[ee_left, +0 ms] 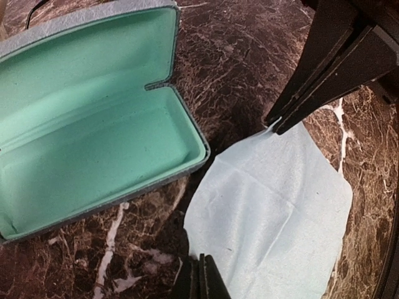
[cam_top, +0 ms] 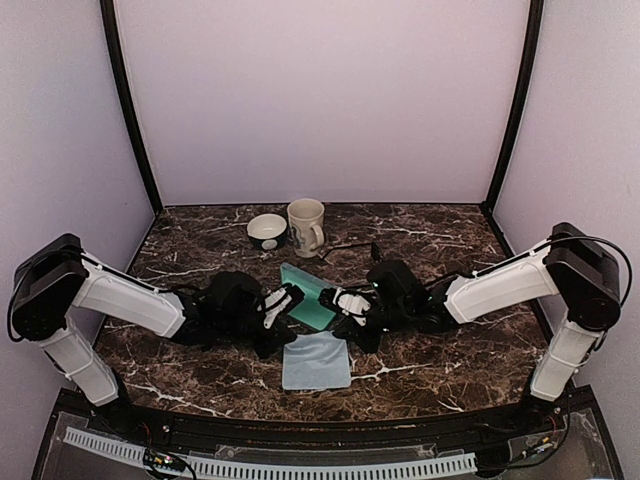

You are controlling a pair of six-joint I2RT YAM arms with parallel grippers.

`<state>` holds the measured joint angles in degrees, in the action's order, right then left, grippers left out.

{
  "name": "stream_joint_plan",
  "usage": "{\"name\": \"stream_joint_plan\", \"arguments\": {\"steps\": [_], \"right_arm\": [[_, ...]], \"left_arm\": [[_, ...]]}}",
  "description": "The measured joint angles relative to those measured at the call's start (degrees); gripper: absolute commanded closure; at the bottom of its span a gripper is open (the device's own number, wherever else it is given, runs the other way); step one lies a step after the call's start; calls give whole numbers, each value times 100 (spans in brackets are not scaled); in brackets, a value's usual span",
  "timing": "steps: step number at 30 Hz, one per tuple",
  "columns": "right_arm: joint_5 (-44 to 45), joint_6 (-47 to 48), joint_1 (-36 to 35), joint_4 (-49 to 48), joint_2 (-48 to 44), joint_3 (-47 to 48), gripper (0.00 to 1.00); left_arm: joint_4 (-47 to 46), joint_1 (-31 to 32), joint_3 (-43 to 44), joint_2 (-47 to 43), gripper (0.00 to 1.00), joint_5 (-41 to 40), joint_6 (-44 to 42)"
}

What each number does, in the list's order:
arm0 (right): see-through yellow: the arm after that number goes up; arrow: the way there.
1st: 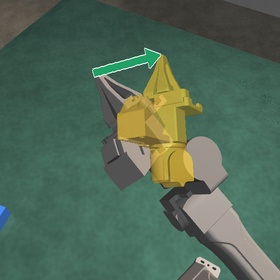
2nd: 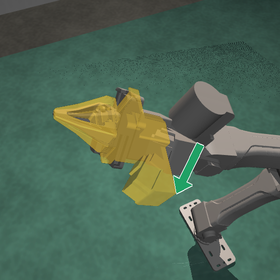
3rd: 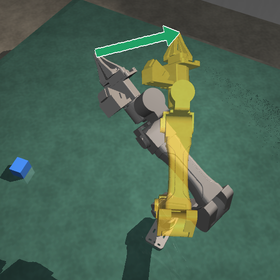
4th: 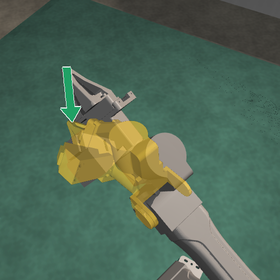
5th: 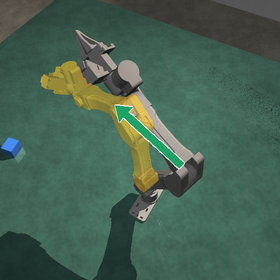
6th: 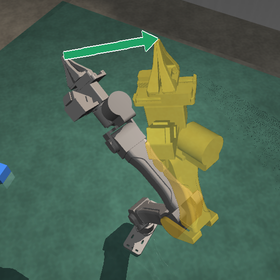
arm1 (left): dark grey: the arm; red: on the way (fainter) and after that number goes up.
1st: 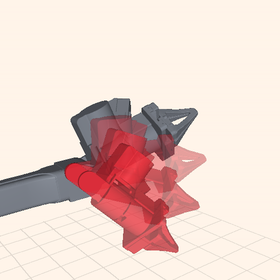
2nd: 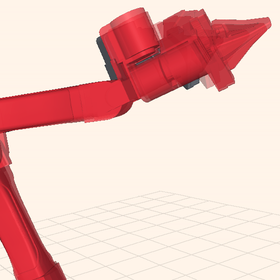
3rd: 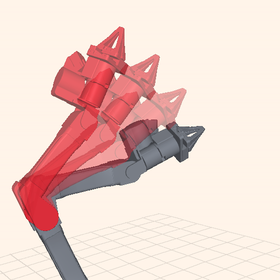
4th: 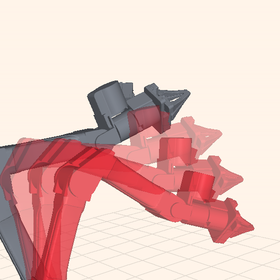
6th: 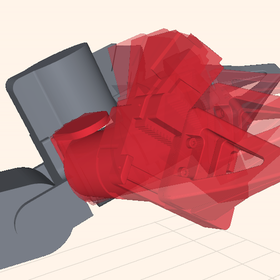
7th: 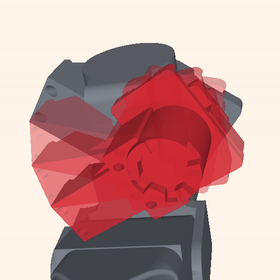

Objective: Organize the sunglasses
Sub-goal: Fold the glasses cleaning cloth at the center of the board.

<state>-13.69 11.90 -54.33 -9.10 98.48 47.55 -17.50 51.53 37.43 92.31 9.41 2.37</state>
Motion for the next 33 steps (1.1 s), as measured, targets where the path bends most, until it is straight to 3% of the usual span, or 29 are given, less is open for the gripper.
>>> {"name": "stream_joint_plan", "arguments": {"steps": [33], "right_arm": [[-197,264,2,-787,-474,-693,95]], "left_arm": [[-516,83,-455,-505,100,341,-173]]}}
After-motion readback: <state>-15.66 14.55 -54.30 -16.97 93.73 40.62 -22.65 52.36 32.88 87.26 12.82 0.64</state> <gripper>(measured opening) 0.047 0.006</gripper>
